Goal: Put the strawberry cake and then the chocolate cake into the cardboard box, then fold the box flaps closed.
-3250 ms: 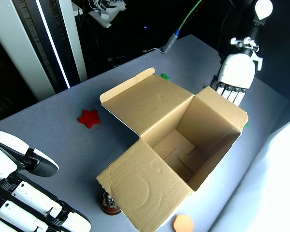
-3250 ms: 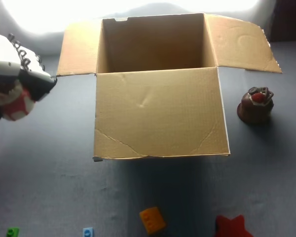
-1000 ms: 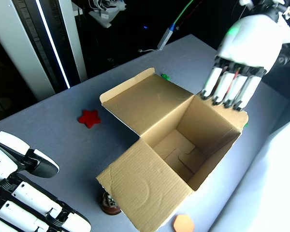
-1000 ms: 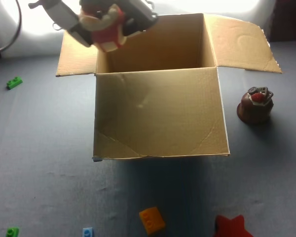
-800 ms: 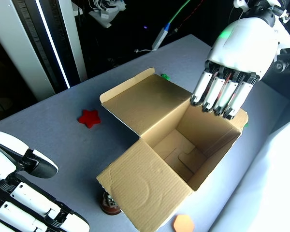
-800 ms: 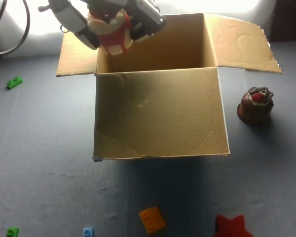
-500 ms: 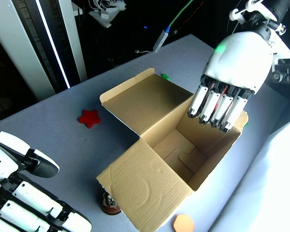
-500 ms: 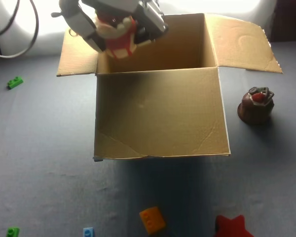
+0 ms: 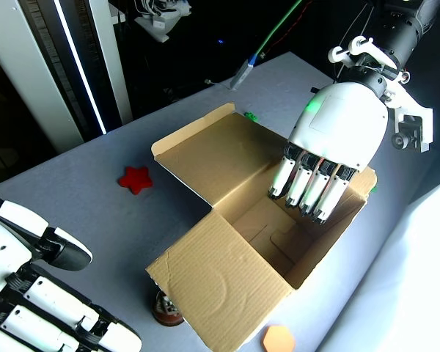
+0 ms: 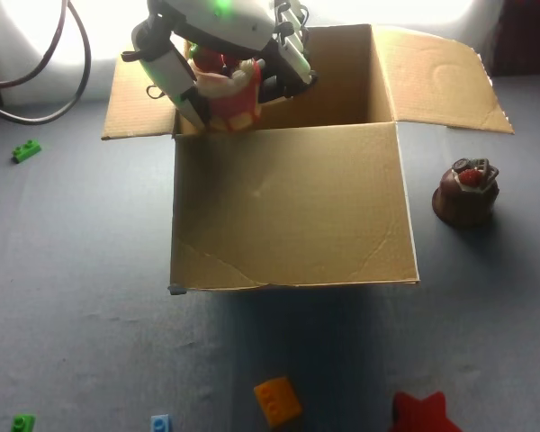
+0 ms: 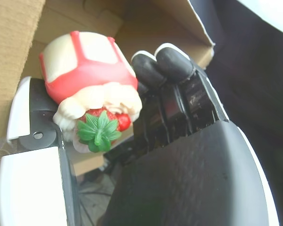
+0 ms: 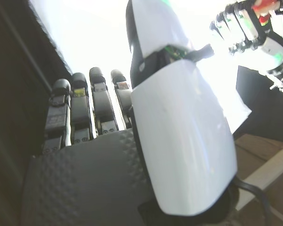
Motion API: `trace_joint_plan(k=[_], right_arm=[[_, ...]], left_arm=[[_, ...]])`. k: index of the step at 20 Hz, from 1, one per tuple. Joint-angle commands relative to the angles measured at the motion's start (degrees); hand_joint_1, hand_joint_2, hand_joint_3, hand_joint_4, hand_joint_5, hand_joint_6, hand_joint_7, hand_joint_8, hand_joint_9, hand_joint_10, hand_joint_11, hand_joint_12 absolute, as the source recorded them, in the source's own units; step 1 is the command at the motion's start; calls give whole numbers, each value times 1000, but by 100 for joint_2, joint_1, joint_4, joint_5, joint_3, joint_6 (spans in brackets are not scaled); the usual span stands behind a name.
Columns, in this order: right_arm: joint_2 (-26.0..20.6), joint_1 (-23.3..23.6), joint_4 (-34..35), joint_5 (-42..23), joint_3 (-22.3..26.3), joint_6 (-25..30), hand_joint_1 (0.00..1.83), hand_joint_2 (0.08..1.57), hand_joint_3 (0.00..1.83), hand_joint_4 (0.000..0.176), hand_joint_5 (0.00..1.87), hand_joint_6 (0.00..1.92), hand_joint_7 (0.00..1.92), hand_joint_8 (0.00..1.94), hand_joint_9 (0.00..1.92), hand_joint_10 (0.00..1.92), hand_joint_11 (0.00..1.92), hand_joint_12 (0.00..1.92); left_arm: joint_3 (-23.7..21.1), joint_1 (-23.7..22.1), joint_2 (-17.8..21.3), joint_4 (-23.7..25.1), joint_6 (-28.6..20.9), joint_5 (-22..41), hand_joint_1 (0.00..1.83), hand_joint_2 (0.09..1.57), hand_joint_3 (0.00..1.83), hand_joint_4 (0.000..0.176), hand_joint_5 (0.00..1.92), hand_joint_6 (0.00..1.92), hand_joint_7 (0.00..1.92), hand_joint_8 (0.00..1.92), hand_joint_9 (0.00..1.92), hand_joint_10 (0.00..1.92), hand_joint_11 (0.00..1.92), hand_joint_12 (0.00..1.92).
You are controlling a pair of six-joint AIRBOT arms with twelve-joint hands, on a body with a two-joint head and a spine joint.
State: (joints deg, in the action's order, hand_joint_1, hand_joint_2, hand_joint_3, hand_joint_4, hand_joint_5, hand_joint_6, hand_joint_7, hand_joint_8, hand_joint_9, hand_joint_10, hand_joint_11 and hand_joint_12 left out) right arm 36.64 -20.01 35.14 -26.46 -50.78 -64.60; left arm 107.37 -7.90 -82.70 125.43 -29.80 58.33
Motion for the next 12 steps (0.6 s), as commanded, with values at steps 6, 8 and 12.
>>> trace_joint_plan(k=[6,8,12], right_arm=[[67,70,360,-61,-274,158,990,1074,5,11,26,7,100,5,72,9,0,0],[152,75,360,31,-321,231,993,1077,6,9,25,6,92,1,58,2,0,0],[415,82,569,402,-514,382,972,1087,9,12,0,0,73,0,44,0,0,0]], left_arm=[[48,-66,45,-378,72,-196,689,1107,0,26,342,76,404,41,421,258,110,1247],[73,-105,45,-359,80,-201,565,1033,0,47,255,4,322,1,375,74,13,1203],[52,-186,110,-336,88,-202,465,908,0,74,107,0,151,0,213,1,0,980]])
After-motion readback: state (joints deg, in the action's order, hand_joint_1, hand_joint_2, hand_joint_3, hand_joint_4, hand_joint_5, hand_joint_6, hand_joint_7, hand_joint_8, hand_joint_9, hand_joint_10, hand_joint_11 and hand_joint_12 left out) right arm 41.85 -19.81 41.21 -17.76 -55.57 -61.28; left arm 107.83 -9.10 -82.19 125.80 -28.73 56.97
